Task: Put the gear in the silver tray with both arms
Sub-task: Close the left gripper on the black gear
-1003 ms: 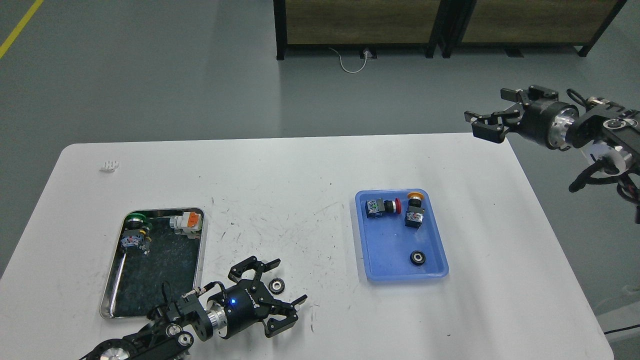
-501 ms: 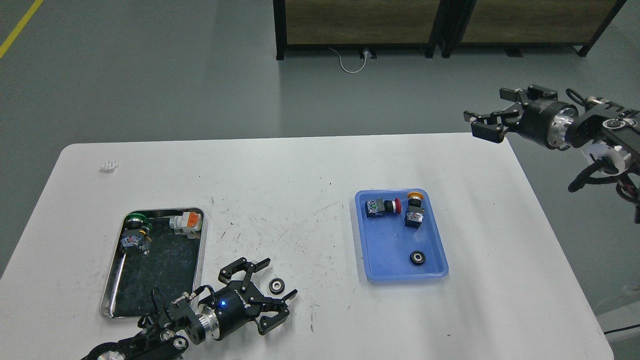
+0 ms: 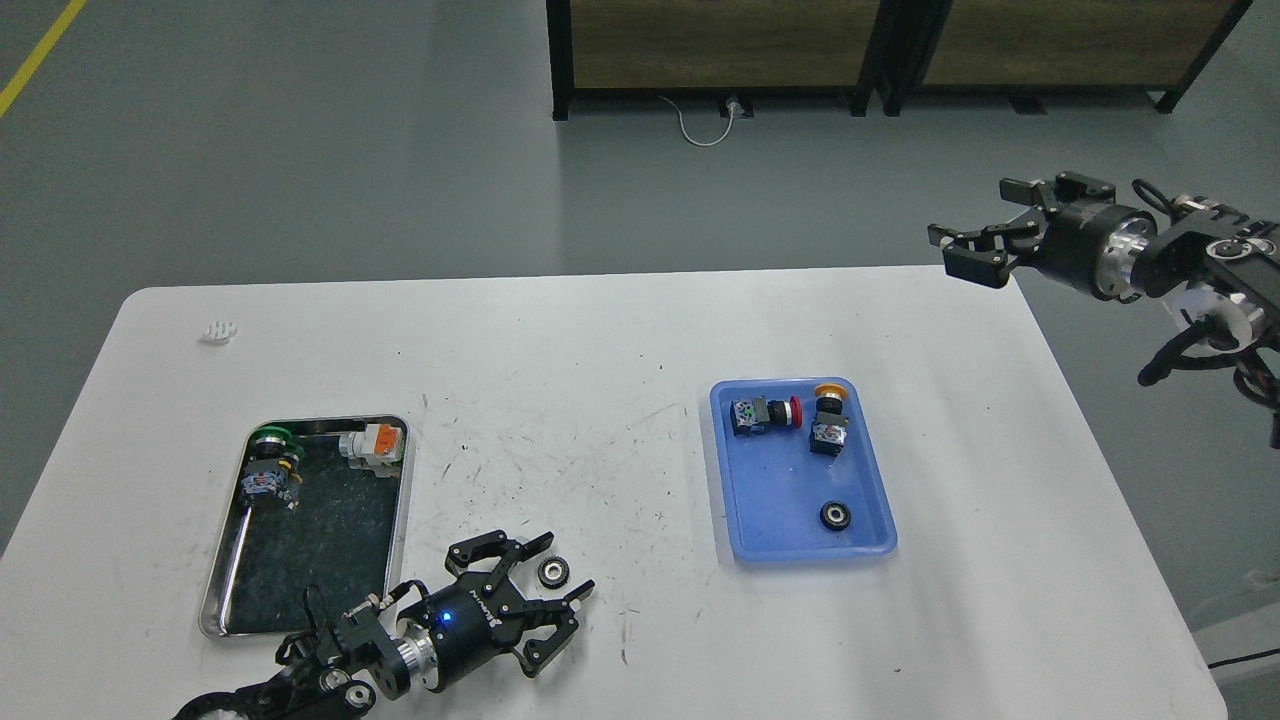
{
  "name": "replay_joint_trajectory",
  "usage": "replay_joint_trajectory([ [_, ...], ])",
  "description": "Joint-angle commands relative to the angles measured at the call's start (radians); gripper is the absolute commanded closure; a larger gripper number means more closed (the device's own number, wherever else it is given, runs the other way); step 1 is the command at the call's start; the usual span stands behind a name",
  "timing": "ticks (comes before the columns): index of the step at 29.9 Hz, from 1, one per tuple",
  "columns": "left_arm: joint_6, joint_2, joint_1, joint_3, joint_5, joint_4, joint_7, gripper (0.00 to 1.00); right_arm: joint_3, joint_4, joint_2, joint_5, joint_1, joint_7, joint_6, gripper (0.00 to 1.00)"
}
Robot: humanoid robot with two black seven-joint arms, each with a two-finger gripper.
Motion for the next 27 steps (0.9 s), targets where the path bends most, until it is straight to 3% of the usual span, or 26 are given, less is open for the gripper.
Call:
replay_joint_trajectory([
  [1, 0.0, 0.0, 0.0, 0.001, 0.0, 0.016, 0.0, 0.37, 0.0, -0.001, 0.002, 0.0, -0.002, 0.0, 0.0, 0.01],
  [6, 0.0, 0.0, -0.001, 0.004, 0.0, 0.024, -0.004, 0.46, 0.0, -0.001, 0.002, 0.0, -0.002, -0.002, 0.0, 0.01],
  [13, 0.0, -0.001, -0.011, 0.024, 0.0, 0.023, -0.003, 0.68, 0.0, 0.001, 0.0, 0.0, -0.002, -0.002, 0.0, 0.01],
  [20, 0.0, 0.006, -0.026, 0.004, -0.002, -0.029, 0.015, 0.71, 0.002, 0.001, -0.002, 0.0, -0.002, 0.0, 0.0, 0.01],
  [27, -0.041, 0.179, -0.145, -0.035, -0.126, -0.131, 0.066, 0.71, 0.002, 0.001, 0.0, 0.0, -0.001, 0.0, 0.001, 0.01],
])
